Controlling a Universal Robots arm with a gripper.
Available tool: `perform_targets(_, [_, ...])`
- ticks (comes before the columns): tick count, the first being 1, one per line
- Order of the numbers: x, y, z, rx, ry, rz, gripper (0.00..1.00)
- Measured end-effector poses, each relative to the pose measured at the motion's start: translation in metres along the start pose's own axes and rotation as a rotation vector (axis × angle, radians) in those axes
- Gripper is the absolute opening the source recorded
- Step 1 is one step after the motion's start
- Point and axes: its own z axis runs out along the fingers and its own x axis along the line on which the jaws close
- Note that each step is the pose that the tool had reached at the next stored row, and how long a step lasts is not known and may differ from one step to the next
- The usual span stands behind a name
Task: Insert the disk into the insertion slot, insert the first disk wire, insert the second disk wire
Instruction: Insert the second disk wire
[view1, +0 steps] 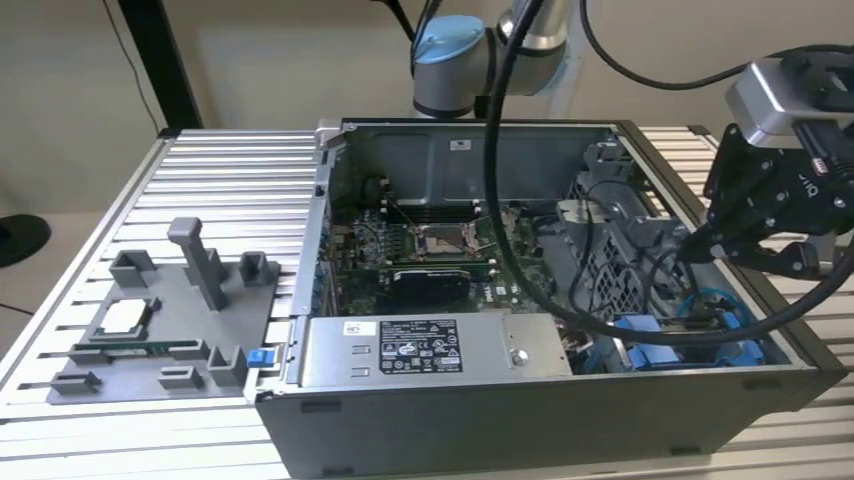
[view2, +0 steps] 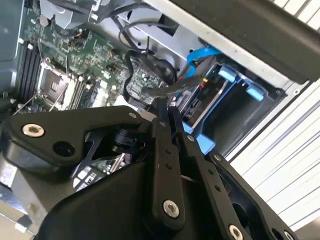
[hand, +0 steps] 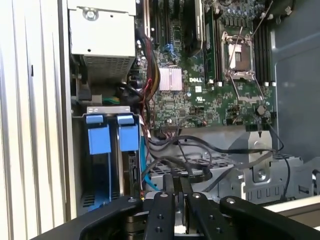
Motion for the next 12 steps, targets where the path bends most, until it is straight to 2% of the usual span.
perform_targets(3, [0.0006, 0.0077, 0.0006, 0.0004, -0.0001, 0.000, 0.00])
perform_targets(12, [0.0037, 0.0236, 0.0016, -0.0003, 0.0003, -0.004, 0.00])
